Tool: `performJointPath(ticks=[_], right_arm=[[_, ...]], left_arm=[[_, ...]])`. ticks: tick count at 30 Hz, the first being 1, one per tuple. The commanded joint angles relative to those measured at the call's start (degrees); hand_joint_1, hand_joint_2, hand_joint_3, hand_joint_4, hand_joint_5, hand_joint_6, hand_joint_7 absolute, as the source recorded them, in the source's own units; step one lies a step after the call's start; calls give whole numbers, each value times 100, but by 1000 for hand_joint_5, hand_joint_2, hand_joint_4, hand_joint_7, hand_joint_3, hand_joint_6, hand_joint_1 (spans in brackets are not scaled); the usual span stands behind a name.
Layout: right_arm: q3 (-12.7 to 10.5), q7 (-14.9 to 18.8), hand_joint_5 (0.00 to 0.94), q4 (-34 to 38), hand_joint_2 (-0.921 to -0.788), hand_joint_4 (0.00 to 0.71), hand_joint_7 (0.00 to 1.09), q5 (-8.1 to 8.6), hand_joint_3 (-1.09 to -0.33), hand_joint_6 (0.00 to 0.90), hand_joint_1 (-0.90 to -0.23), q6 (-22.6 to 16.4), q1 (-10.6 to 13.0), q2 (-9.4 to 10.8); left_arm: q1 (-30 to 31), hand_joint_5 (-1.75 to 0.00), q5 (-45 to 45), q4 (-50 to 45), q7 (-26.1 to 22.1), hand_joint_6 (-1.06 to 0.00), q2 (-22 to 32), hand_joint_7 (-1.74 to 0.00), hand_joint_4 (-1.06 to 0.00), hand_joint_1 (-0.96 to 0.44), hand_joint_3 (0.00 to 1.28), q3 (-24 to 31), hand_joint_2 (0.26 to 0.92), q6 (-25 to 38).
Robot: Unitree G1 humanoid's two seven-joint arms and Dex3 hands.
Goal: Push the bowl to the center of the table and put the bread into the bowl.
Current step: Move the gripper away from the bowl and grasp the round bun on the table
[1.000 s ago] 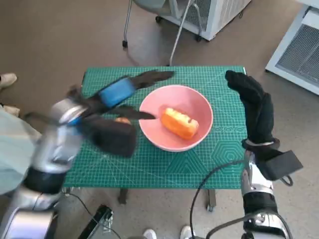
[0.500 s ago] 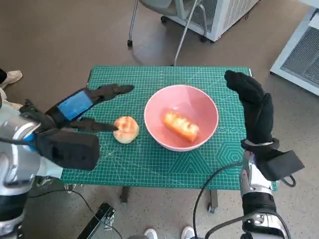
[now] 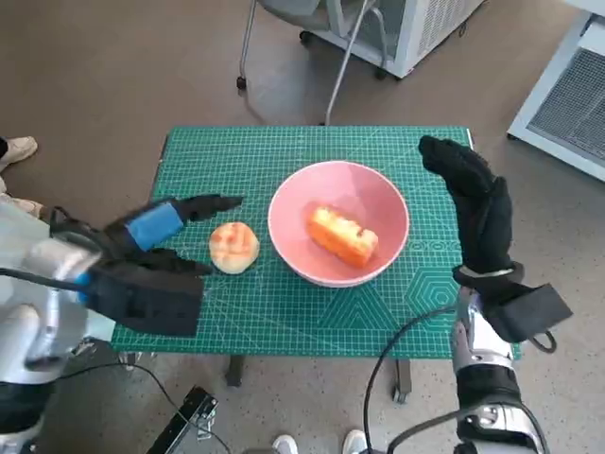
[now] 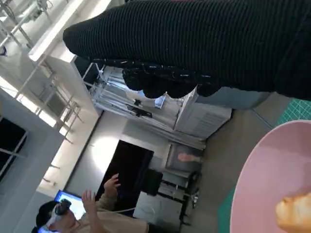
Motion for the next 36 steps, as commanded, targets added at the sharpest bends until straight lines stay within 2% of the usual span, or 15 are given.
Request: performJointPath(ticks=[1,8,24,36], right_arm=[[-1,100,5,34,-921,377,755,70,-764,60,-559,112,57,-14],[-30,148,5,28,-921,378,759,80,-762,58,-561,126,79,-48],[-58,129,8,-6,-921,384,762,52,-761,57,-564,147,147,-96],[-59,86,6,6,-921,383,758,17,-759,60,-564,182,142,-89]], left_arm=[[-70,0,92,294,135,-344,-75,-1,-191,214,8,-154,813,-83],[-233,0,235,691,262,-336,-166,0,-181,243,15,-393,823,-229],[-741,0,672,1925,659,-333,-596,-2,-167,141,12,-960,813,-281],[-1494,-27,1069,3615,1454,-396,-1226,-27,-240,111,18,-1584,826,-440]])
